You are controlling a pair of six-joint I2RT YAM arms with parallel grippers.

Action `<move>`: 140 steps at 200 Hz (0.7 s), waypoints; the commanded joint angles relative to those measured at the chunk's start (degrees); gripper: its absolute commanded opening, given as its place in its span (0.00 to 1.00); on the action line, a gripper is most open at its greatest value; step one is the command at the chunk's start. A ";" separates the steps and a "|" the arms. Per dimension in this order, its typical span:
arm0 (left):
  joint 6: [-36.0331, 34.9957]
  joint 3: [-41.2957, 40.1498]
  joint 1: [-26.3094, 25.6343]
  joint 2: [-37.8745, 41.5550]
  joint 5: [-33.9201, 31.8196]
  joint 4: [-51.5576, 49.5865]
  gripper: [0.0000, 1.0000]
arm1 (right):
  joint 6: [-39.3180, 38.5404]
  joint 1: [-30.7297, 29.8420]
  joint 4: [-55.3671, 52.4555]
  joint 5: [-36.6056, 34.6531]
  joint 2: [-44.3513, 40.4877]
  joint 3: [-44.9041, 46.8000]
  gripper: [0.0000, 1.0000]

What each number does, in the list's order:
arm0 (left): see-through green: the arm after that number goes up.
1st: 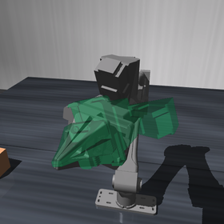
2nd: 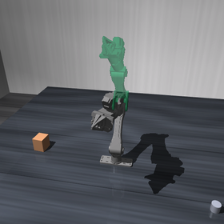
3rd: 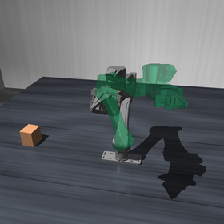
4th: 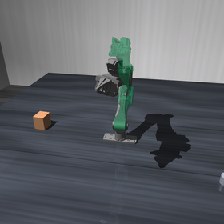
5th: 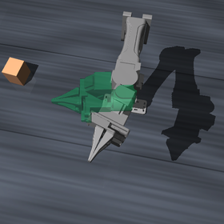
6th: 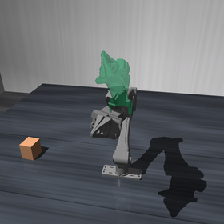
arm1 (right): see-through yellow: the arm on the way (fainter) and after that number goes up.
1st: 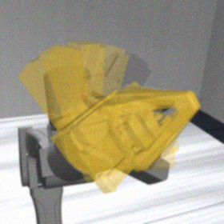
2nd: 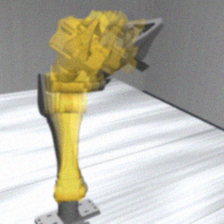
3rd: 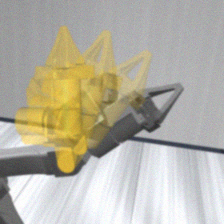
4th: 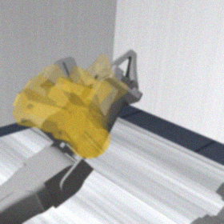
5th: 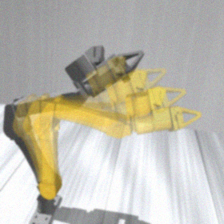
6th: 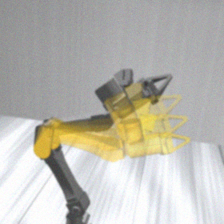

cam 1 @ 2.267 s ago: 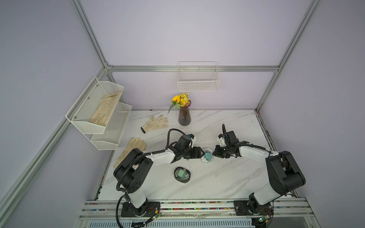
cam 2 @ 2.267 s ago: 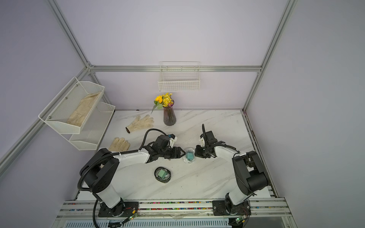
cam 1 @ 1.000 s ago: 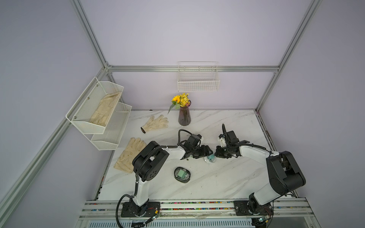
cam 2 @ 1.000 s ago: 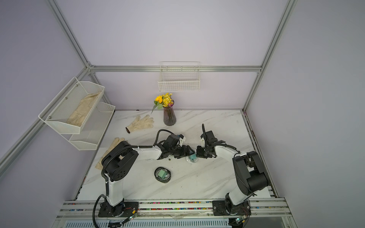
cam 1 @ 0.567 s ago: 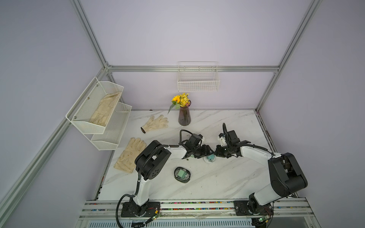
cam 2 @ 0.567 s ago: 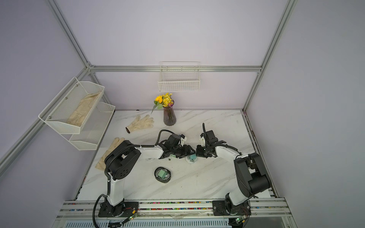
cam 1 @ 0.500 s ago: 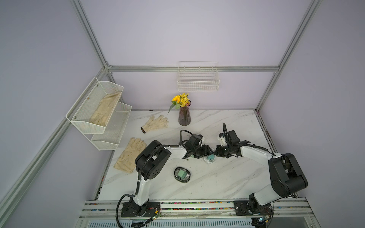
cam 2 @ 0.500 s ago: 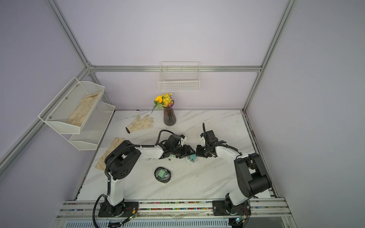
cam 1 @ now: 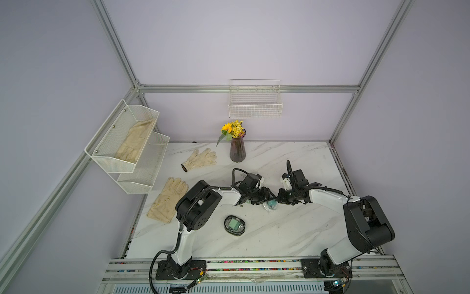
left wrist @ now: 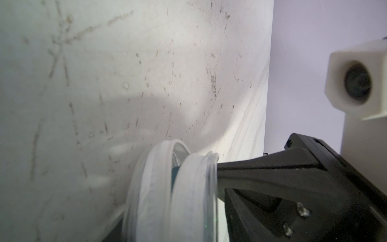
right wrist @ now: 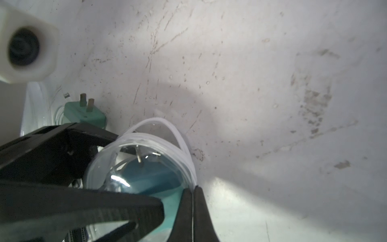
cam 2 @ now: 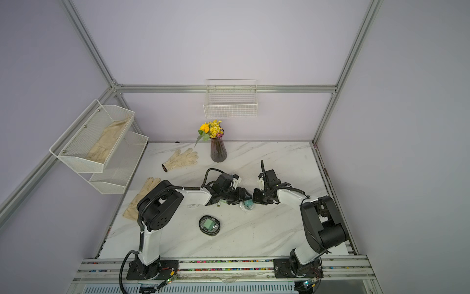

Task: Pack away charging kits
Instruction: Pick up the storage bag at the center of the board.

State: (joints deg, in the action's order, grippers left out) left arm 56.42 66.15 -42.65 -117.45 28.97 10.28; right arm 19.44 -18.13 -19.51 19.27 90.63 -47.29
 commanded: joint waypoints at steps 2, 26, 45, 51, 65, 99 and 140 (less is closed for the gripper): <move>1.01 0.62 -0.23 -2.76 1.45 -0.94 0.51 | 0.60 -0.41 1.31 2.00 0.37 0.54 0.00; 0.89 -0.16 -0.10 -2.37 1.17 -0.65 0.39 | 0.66 -0.39 1.49 2.83 -0.75 0.03 0.00; 1.01 -0.45 0.11 -2.47 1.21 -0.91 0.31 | 0.69 -0.57 1.32 3.30 -1.03 -0.39 0.00; 1.13 -0.69 0.21 -2.46 1.26 -0.75 0.29 | 0.68 -0.61 1.31 3.31 -1.15 -0.52 0.00; 1.48 -1.48 0.61 -2.19 1.51 0.56 0.26 | 0.74 -0.85 1.39 3.32 -1.38 -0.66 0.00; 2.79 -5.24 2.12 1.11 1.75 8.70 0.25 | 0.18 -0.85 -1.45 1.71 -3.60 -3.24 0.06; 5.64 -5.94 3.62 6.55 1.53 13.63 0.23 | -2.21 -0.94 -9.08 -0.13 -11.78 -8.30 0.22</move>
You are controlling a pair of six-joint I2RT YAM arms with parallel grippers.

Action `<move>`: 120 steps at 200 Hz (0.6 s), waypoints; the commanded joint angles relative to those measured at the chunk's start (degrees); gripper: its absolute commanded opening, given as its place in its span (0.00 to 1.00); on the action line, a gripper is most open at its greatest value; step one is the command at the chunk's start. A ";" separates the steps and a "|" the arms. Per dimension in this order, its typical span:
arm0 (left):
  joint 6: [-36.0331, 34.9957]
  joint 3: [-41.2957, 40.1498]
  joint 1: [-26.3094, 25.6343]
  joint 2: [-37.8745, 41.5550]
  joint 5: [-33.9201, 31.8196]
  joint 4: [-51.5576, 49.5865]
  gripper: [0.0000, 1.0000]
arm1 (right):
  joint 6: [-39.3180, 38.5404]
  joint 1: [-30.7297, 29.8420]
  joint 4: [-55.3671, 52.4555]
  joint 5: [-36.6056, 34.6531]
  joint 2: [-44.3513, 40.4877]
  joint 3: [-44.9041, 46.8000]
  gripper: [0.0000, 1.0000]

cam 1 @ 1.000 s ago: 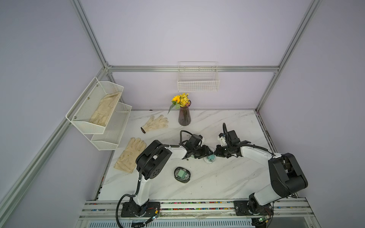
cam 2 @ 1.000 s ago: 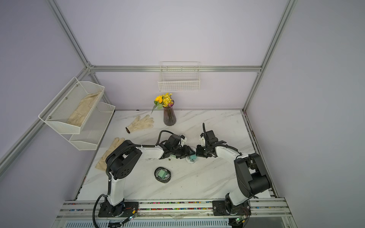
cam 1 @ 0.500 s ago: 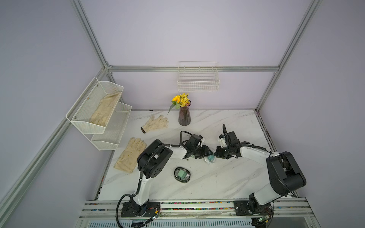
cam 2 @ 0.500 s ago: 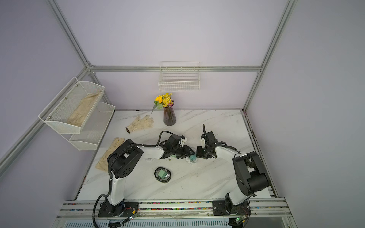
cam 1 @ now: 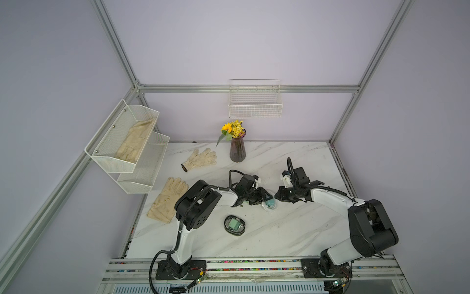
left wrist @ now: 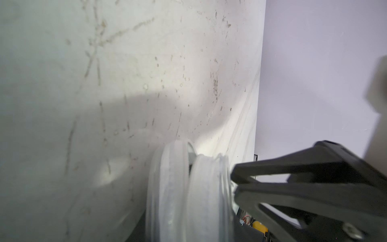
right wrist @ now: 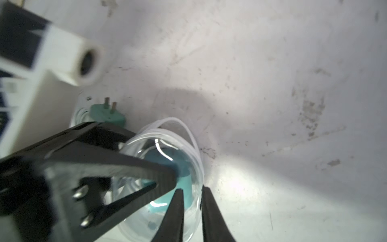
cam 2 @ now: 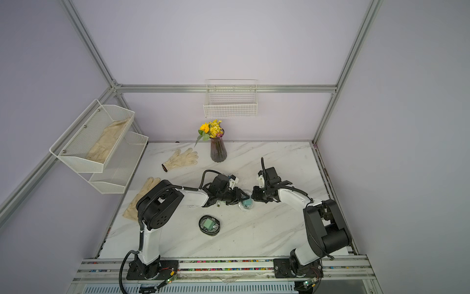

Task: Pack away charging kits
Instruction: Pick up the storage bag at the center of the board.

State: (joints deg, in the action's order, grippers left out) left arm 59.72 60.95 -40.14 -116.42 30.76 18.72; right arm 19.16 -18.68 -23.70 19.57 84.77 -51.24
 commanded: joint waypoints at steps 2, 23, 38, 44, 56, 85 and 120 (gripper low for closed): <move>2.46 -0.50 1.18 5.71 -0.37 4.95 0.23 | -1.97 -0.37 -5.31 -0.55 -5.95 -4.51 0.22; 5.36 1.91 1.47 7.55 -1.23 3.31 0.23 | -0.94 -1.16 -6.62 -0.10 -13.98 -4.18 0.22; 8.03 3.07 1.64 9.20 -4.22 1.07 0.23 | 0.86 -2.57 -6.16 0.07 -18.91 -2.63 0.22; 9.20 3.42 1.73 10.06 -5.69 0.08 0.23 | 1.86 -3.43 -5.57 0.03 -21.09 -1.99 0.22; 11.00 4.15 1.73 11.46 -8.27 -1.09 0.24 | 3.71 -4.88 -3.78 0.19 -24.96 -0.33 0.26; 12.77 6.75 1.40 14.03 -11.09 -4.12 0.25 | 4.88 -6.44 2.50 1.40 -30.91 3.08 0.31; 14.00 8.92 1.11 16.21 -11.64 -6.75 0.25 | 2.89 -7.89 4.56 3.51 -29.53 3.27 0.37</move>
State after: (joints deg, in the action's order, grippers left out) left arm 71.44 63.79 -38.70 -104.44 20.71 12.84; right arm 22.81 -25.45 -22.65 21.61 53.84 -48.40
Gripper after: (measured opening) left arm 0.331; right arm 0.384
